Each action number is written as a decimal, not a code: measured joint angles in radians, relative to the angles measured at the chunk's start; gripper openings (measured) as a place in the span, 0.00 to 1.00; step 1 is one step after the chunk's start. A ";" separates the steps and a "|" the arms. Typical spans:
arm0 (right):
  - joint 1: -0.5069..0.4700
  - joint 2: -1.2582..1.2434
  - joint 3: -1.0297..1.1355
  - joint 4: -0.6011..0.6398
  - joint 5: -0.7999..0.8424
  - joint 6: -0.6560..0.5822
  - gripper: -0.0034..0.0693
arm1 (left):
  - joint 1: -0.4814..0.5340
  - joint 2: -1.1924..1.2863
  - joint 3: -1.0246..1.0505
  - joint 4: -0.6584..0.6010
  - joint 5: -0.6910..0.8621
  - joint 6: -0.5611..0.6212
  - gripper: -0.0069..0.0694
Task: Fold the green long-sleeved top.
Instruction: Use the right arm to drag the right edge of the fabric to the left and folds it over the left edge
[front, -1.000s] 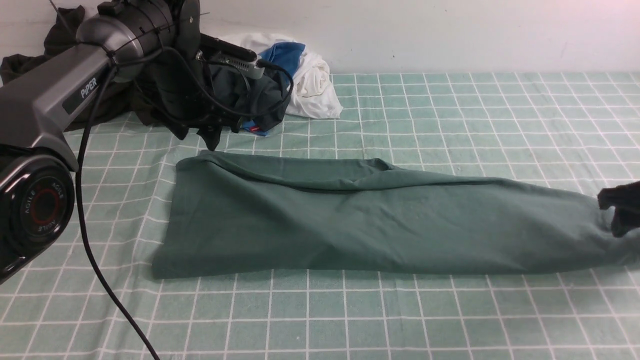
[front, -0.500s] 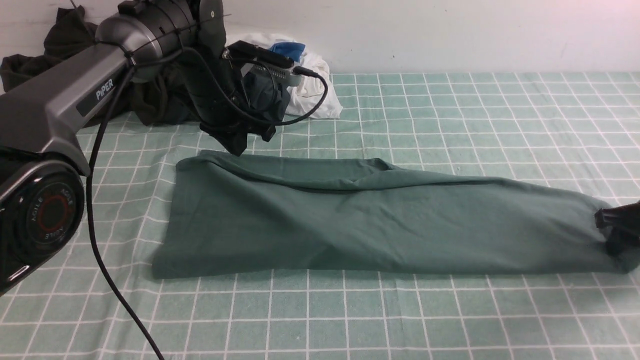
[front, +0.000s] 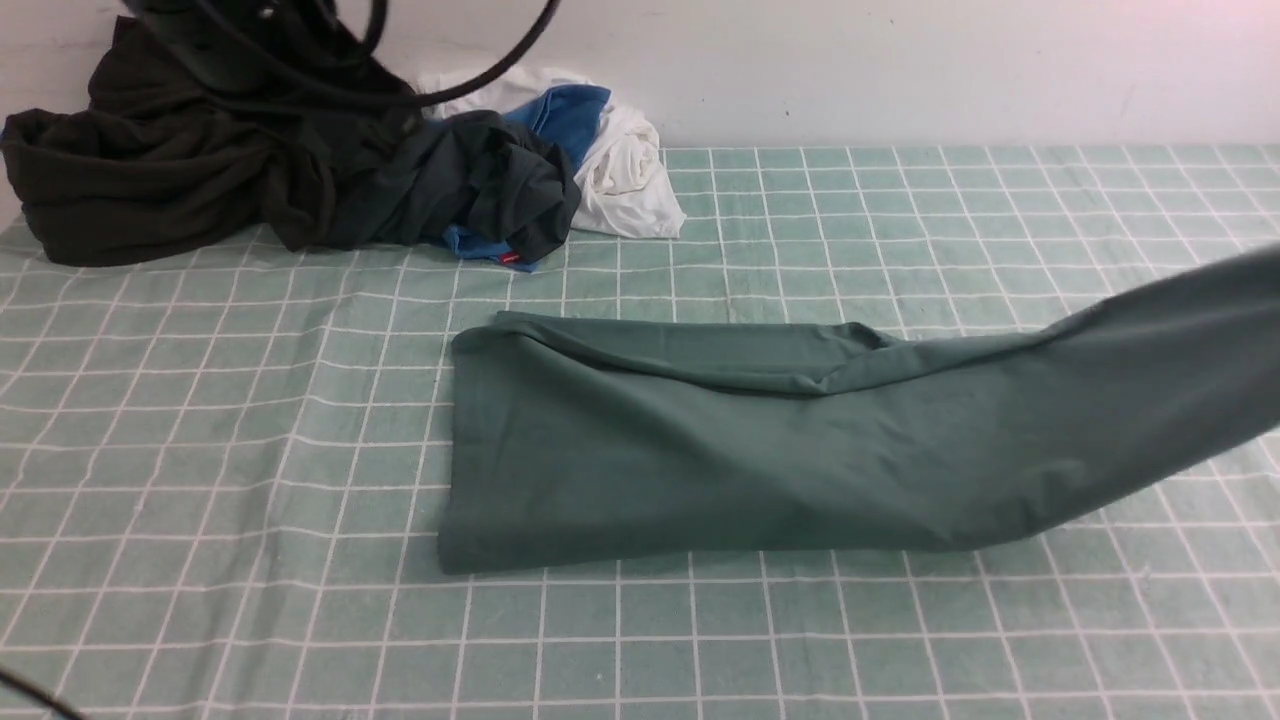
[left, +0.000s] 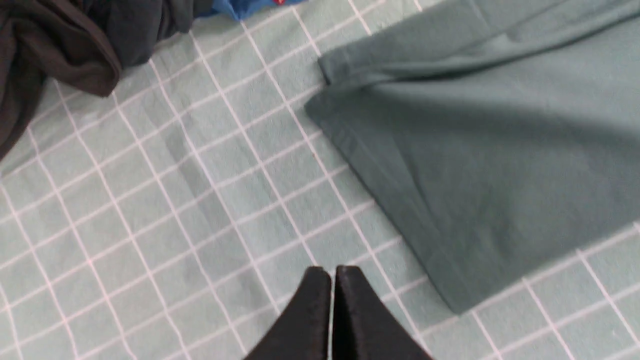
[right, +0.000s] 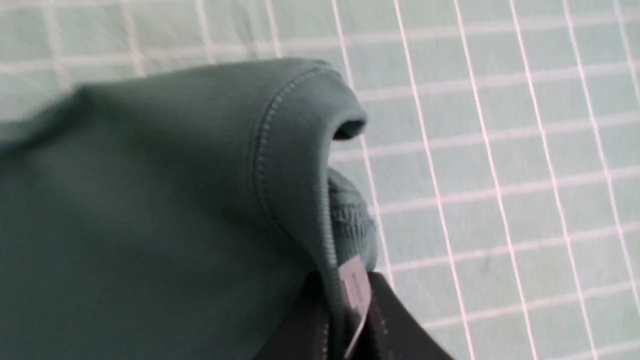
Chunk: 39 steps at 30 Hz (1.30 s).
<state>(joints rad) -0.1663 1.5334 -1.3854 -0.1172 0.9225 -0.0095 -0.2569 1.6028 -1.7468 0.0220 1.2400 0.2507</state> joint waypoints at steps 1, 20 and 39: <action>0.024 -0.015 -0.009 0.019 0.003 -0.009 0.09 | 0.000 -0.028 0.019 0.000 0.000 -0.001 0.09; 0.904 0.494 -0.361 0.356 -0.283 -0.178 0.15 | 0.000 -0.740 0.675 0.040 0.010 -0.081 0.09; 0.843 0.211 -0.454 0.335 0.256 -0.222 0.34 | 0.000 -1.415 1.174 0.201 -0.128 -0.376 0.09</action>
<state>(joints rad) 0.6763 1.7448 -1.8396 0.2180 1.1781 -0.2311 -0.2569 0.1874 -0.5724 0.2226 1.1117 -0.1248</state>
